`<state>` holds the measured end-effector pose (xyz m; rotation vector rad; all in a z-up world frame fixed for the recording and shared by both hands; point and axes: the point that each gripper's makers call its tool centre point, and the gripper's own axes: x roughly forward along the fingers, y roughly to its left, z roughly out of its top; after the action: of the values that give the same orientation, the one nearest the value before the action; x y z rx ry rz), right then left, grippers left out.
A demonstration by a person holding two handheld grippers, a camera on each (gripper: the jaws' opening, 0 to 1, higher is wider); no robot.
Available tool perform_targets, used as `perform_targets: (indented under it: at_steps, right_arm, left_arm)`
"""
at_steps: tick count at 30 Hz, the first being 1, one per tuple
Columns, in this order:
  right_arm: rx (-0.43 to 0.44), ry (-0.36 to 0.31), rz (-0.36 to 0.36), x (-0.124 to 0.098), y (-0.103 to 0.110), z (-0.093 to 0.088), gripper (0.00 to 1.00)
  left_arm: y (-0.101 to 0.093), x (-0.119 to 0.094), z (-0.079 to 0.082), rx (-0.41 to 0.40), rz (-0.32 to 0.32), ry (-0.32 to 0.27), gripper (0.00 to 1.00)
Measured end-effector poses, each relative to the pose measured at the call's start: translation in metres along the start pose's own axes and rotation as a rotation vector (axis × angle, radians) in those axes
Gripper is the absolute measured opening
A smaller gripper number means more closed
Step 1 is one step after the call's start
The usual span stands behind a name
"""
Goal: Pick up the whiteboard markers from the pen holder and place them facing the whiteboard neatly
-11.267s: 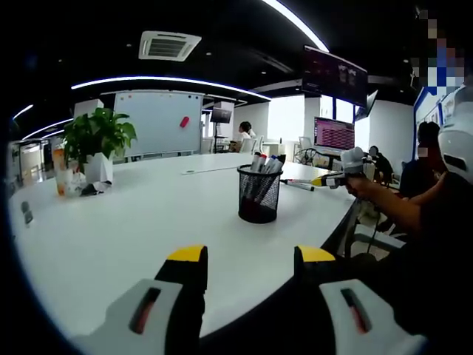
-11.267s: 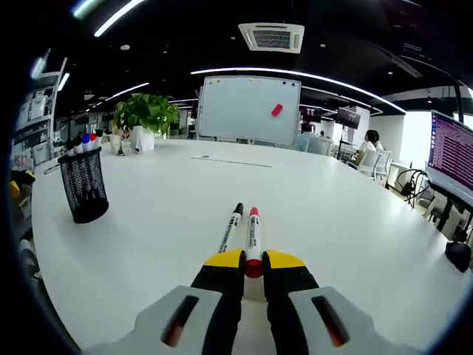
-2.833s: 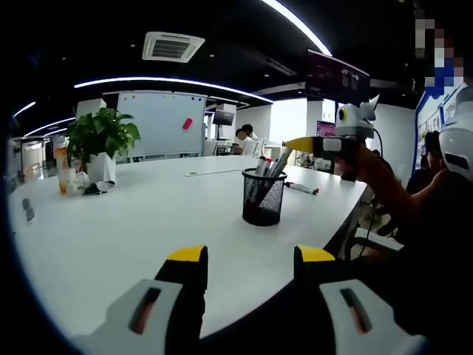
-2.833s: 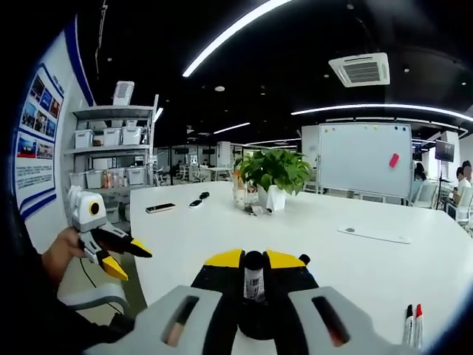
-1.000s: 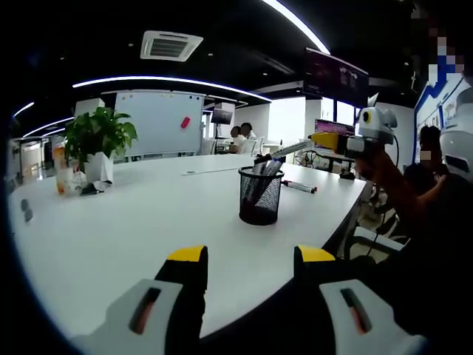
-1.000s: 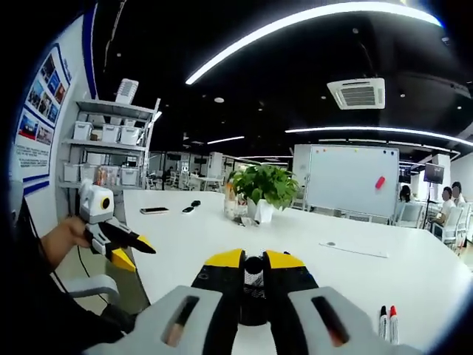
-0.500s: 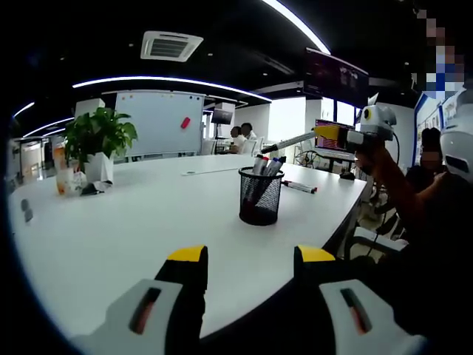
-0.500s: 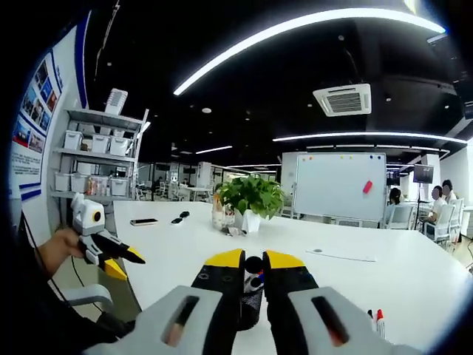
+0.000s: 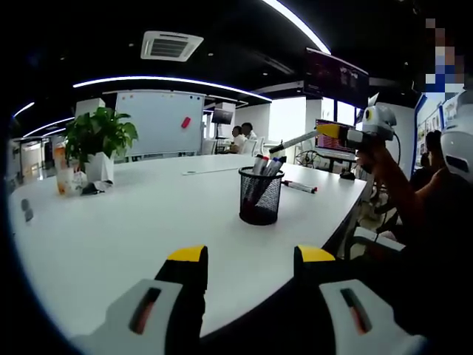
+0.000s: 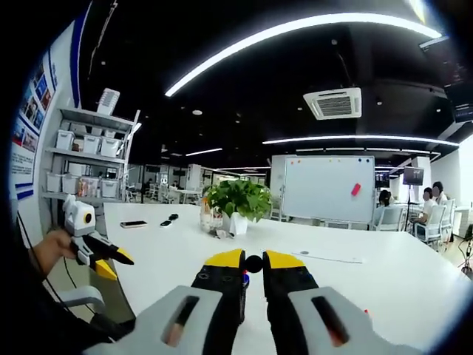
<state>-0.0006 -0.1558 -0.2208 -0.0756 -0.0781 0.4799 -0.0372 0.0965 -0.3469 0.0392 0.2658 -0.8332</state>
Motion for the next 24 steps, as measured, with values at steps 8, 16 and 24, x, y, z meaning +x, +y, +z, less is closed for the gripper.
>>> perform_targets:
  at_steps: [8,16,24]
  right_arm:
    - [-0.001,0.007,-0.01,-0.001,-0.005,-0.002,0.13]
    - [-0.003,0.008,-0.034,-0.007,-0.016,-0.001,0.13]
    - [-0.005,0.003,-0.058,-0.011,-0.024,0.001,0.13]
  left_arm:
    - [-0.001,0.002,0.0,-0.002,-0.002,0.003,0.48]
    - [0.0,0.001,0.001,0.001,0.0,0.003,0.48]
    - [0.0,0.0,0.002,0.003,0.0,0.001,0.48]
